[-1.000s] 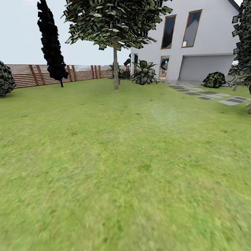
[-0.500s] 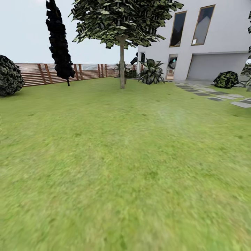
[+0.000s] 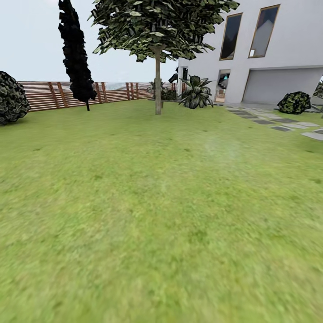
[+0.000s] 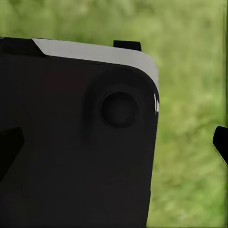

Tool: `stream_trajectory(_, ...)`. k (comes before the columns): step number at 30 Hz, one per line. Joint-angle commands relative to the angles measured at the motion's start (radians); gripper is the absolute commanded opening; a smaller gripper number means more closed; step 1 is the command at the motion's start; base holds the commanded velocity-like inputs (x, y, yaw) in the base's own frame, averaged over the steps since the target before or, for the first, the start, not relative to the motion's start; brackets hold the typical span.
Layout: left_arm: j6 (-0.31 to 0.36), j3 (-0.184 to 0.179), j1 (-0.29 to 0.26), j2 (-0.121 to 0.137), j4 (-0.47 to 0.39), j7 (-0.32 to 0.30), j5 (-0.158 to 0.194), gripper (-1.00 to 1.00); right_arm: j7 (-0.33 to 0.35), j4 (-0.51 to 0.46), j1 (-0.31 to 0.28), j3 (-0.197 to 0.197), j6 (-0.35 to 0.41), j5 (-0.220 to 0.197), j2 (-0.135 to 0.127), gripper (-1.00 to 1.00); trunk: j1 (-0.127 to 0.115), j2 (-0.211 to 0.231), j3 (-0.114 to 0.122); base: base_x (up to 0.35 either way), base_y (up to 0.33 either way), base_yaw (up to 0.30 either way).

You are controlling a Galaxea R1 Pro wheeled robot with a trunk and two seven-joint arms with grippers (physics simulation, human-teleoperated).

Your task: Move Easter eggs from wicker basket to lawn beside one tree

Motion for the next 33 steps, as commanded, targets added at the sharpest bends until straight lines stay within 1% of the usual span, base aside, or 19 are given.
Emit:
stream_trajectory(1, -0.001, 0.006, 0.001, 0.0, -0.002, -0.001, 0.0, 1.0, 0.0, 0.002, -0.001, 0.001, -0.003, 0.003, -0.003, 1.0, 0.001, 0.0, -0.001, 0.339, 0.0, 0.0)
stream_trajectory(3, -0.001, 0.006, 0.001, 0.0, -0.002, -0.001, 0.0, 1.0, 0.0, 0.003, -0.001, 0.0, -0.003, 0.002, -0.008, 1.0, 0.001, 0.0, -0.001, 0.339, 0.0, 0.0)
stream_trajectory(11, -0.001, 0.006, 0.001, 0.001, -0.003, 0.0, 0.001, 1.0, 0.0, 0.001, 0.0, -0.001, -0.004, 0.006, -0.005, 1.0, 0.001, 0.0, -0.001, 0.339, 0.0, 0.0)
stream_trajectory(17, -0.001, 0.006, 0.001, 0.001, -0.003, 0.0, 0.002, 1.0, 0.0, 0.002, 0.0, 0.0, -0.004, 0.006, -0.01, 1.0, 0.001, 0.0, -0.001, 0.339, 0.0, 0.0)
stream_trajectory(22, -0.001, 0.007, 0.001, 0.001, -0.001, 0.0, 0.002, 1.0, 0.0, 0.002, 0.0, -0.001, -0.004, 0.005, -0.006, 1.0, 0.001, 0.0, -0.001, 0.339, 0.0, 0.0)
stream_trajectory(33, -0.001, 0.006, 0.001, 0.001, 0.0, -0.001, 0.002, 1.0, 0.0, 0.002, 0.0, -0.001, -0.004, 0.005, -0.007, 1.0, 0.001, 0.0, -0.001, 0.339, 0.0, 0.0)
